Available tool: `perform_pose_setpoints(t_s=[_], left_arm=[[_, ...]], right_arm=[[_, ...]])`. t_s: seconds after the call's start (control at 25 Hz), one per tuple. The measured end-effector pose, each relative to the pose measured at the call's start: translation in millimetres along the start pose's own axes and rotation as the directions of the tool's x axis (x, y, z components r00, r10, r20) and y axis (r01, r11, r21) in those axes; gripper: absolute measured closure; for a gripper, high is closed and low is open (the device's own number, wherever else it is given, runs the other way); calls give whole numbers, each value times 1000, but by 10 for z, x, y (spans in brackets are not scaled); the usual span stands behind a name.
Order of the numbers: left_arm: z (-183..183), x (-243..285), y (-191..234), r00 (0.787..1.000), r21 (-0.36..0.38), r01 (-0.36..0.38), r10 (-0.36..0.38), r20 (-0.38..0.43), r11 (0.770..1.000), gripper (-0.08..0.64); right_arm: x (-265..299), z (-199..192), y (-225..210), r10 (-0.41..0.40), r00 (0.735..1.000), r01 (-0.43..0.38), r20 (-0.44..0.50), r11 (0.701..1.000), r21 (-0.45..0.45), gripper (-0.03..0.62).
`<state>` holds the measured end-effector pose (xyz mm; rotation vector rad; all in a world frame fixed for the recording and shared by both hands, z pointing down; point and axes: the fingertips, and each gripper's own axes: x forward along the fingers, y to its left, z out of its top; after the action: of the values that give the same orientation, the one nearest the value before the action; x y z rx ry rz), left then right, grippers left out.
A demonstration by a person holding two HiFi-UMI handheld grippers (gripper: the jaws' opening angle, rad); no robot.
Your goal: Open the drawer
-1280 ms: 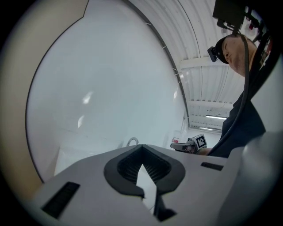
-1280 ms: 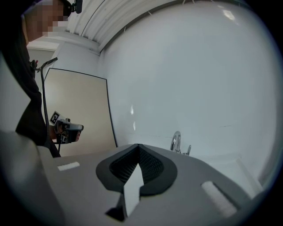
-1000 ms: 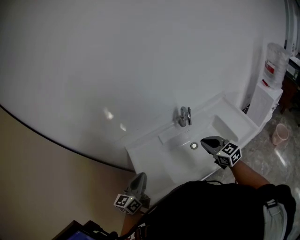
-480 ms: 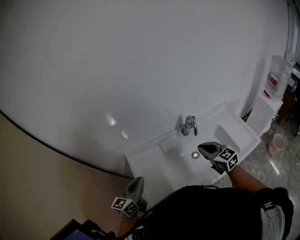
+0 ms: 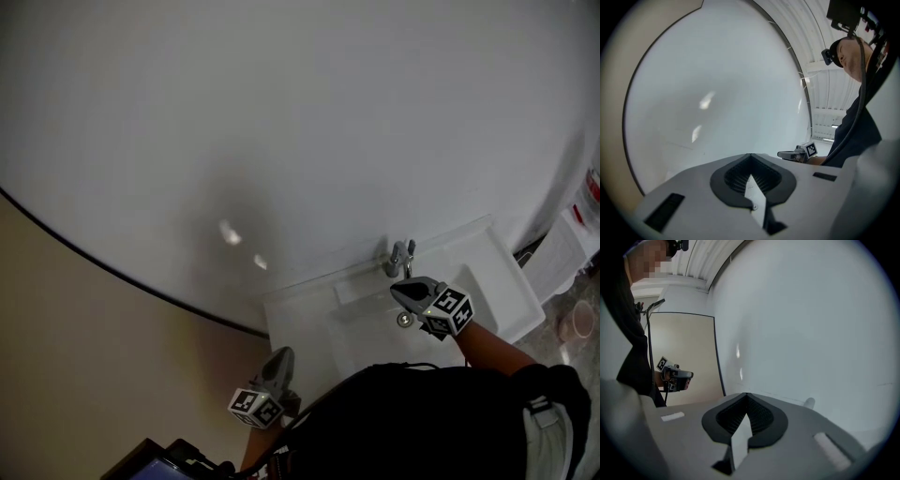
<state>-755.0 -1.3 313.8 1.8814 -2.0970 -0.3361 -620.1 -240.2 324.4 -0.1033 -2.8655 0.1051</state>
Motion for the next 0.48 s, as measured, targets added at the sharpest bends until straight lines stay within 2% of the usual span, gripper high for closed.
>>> perform_pose_setpoints(t_s=[0.28, 0.48], left_arm=[[15, -124, 114, 998, 18, -64, 64, -16, 998, 565], [104, -136, 219, 998, 23, -65, 65, -7, 998, 565]], right_arm=[[253, -73, -21, 44, 999, -45, 7, 999, 28, 594], [335, -30, -7, 36, 999, -37, 9, 999, 31, 594]])
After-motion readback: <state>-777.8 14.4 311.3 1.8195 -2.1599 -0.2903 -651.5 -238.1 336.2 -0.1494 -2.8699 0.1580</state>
